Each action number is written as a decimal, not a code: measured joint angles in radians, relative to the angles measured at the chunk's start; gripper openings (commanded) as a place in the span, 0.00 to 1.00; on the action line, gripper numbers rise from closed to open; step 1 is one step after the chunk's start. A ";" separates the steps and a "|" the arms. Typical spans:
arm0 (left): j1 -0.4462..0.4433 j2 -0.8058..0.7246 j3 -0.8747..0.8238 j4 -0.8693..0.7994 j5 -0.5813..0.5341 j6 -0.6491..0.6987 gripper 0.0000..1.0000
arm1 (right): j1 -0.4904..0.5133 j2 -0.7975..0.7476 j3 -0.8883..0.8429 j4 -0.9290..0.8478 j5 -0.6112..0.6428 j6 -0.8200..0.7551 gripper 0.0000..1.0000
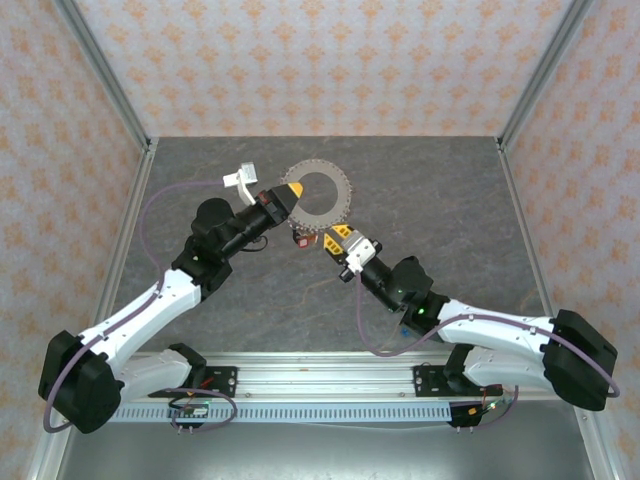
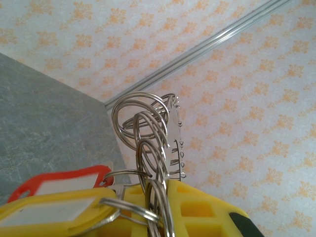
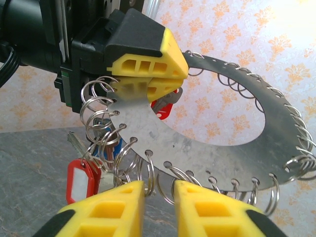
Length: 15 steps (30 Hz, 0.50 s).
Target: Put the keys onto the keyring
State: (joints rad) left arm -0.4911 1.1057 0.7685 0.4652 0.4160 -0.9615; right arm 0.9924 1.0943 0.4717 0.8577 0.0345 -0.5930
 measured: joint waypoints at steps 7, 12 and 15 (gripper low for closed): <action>0.000 -0.002 -0.005 0.003 -0.006 -0.009 0.00 | 0.000 0.040 0.021 0.009 -0.004 0.017 0.16; 0.000 -0.002 -0.005 0.003 -0.006 -0.010 0.00 | 0.000 0.071 0.032 0.021 -0.004 0.020 0.10; 0.000 -0.002 -0.005 0.004 -0.006 -0.010 0.00 | 0.000 0.077 0.037 0.026 -0.004 0.020 0.11</action>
State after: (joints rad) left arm -0.4911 1.1038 0.7635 0.4690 0.4095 -0.9710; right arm 0.9924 1.1717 0.5087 0.8833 0.0307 -0.5732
